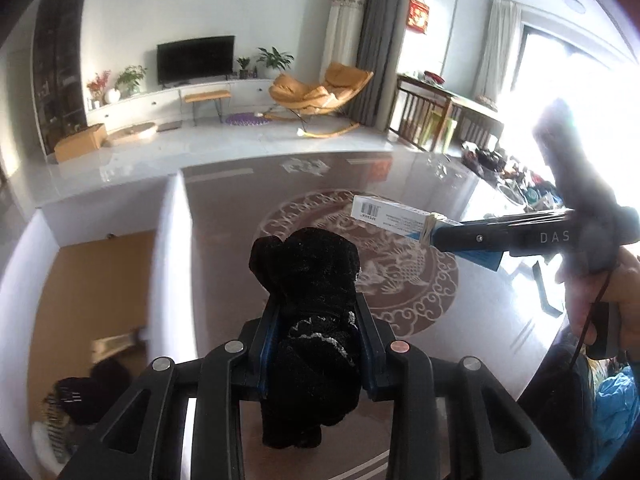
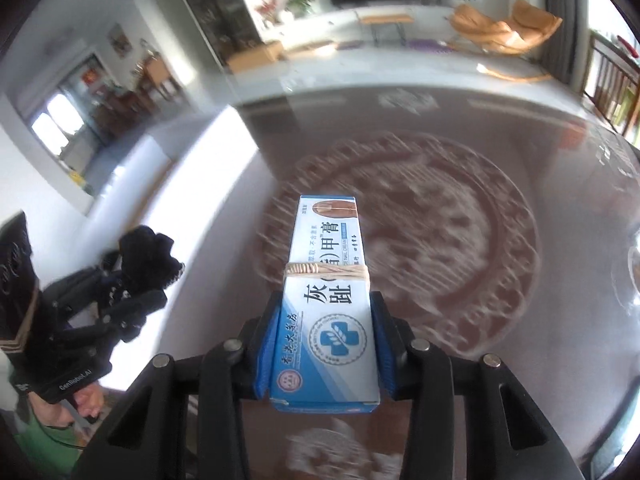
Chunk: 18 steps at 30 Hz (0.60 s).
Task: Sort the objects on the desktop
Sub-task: 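Carry the hat with the left tool while the right tool carries the box to the bin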
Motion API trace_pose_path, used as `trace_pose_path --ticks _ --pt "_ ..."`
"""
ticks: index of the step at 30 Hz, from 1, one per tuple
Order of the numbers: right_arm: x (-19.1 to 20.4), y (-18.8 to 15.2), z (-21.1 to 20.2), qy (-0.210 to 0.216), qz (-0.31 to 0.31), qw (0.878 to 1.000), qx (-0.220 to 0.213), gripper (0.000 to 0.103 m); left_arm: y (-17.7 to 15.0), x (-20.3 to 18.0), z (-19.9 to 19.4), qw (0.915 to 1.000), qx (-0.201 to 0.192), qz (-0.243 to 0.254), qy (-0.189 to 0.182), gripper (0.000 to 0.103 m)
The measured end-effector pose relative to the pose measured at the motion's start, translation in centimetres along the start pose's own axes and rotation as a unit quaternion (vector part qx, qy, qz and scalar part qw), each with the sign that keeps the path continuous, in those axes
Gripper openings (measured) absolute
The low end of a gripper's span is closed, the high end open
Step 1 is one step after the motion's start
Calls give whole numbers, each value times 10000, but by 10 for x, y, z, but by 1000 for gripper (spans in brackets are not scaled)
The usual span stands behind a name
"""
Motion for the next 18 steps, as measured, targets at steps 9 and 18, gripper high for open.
trace_pose_path --ticks 9,18 --pt "229 37 63 1518 -882 9845 -17 42 -56 182 -58 9766 461 -1105 1786 33" --pt "340 -25 159 1192 -2152 9634 1068 82 -113 215 -48 9455 1110 -1879 2418 89"
Point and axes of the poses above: each gripper's, at about its wrist camera, not at the fingertips, and z roughly the way its jaws point, x to its left, y to its top, the point moved 8 cm from there along z, roughly the way its jaws point, and after that the axes turned 3 degrees about -y, right-handed, at the moved point
